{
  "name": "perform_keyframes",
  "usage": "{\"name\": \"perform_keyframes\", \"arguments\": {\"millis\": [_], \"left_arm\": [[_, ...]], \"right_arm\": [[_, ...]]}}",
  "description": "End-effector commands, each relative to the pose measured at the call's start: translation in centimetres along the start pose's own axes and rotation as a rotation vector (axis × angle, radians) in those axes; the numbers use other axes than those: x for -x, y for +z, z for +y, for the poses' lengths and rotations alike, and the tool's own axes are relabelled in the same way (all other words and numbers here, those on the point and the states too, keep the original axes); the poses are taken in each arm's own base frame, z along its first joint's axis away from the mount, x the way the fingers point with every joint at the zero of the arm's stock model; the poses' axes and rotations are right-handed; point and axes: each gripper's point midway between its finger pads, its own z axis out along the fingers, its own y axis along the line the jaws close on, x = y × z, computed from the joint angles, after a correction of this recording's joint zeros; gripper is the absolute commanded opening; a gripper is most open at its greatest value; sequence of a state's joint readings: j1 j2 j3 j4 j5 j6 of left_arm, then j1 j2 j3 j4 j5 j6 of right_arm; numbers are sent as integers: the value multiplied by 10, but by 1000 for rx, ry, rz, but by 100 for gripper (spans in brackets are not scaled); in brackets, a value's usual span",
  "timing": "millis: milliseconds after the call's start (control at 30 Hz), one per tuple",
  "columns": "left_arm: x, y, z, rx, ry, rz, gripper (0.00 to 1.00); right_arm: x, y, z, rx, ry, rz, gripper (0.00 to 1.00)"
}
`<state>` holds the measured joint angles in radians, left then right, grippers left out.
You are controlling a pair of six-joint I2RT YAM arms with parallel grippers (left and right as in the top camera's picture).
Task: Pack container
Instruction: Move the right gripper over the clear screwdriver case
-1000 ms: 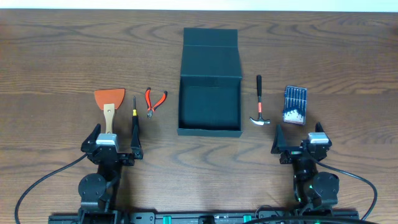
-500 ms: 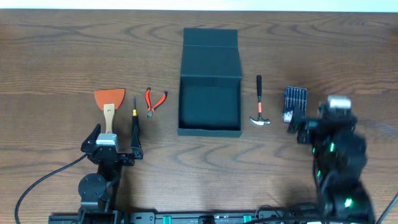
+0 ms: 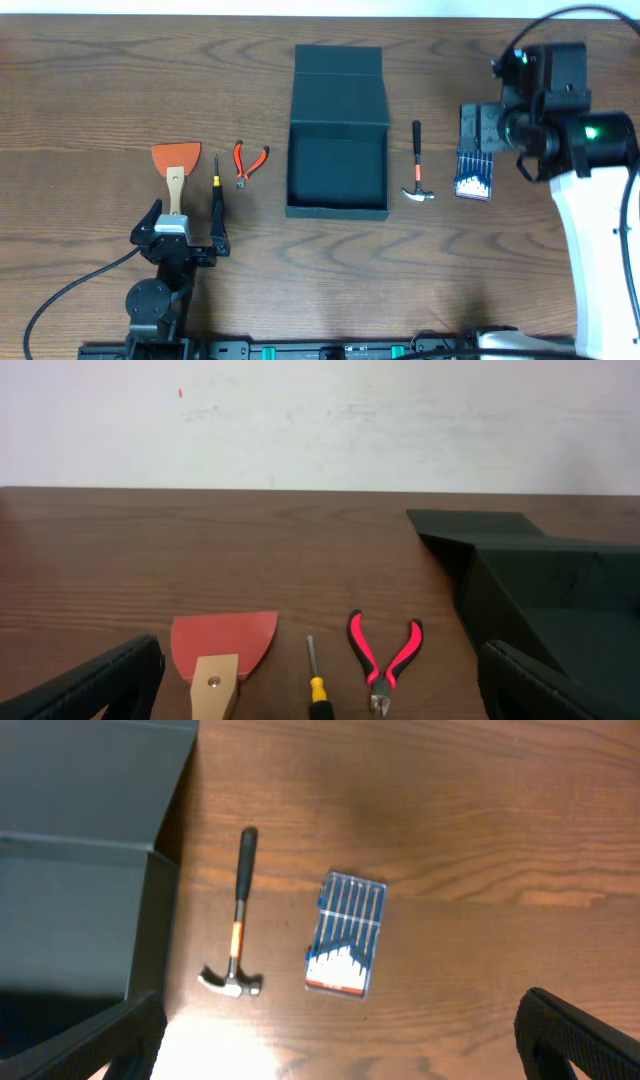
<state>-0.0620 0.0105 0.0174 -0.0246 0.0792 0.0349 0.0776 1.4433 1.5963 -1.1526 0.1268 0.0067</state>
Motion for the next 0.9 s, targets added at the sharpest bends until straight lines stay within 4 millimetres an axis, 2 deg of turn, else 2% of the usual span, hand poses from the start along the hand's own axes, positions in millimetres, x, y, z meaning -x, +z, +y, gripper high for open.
{"name": "perform_keyframes", "arguments": {"millis": [0,200,333,467,667,867], "left_arm": [[-15,1,-3,-20,15,47,98],[-15,1,-3,-20,15,47,98],[-15,1,-3,-20,15,47,98],[-15,1,-3,-20,15,47,99],[-15,1,-3,-20,15,47,98],[-15,1,-3,-20,15,47,98]], "right_arm": [[4,4,-9,-42,-6,13,99],[-10,16,-14,-60,3,95,99],[-19,30,-33,-92,109,156,99],[-39,58,-49,-47,177,283,99],[-67,108,-50,99,249,459,99],[-86,149,-49,132,190,561,99]]}}
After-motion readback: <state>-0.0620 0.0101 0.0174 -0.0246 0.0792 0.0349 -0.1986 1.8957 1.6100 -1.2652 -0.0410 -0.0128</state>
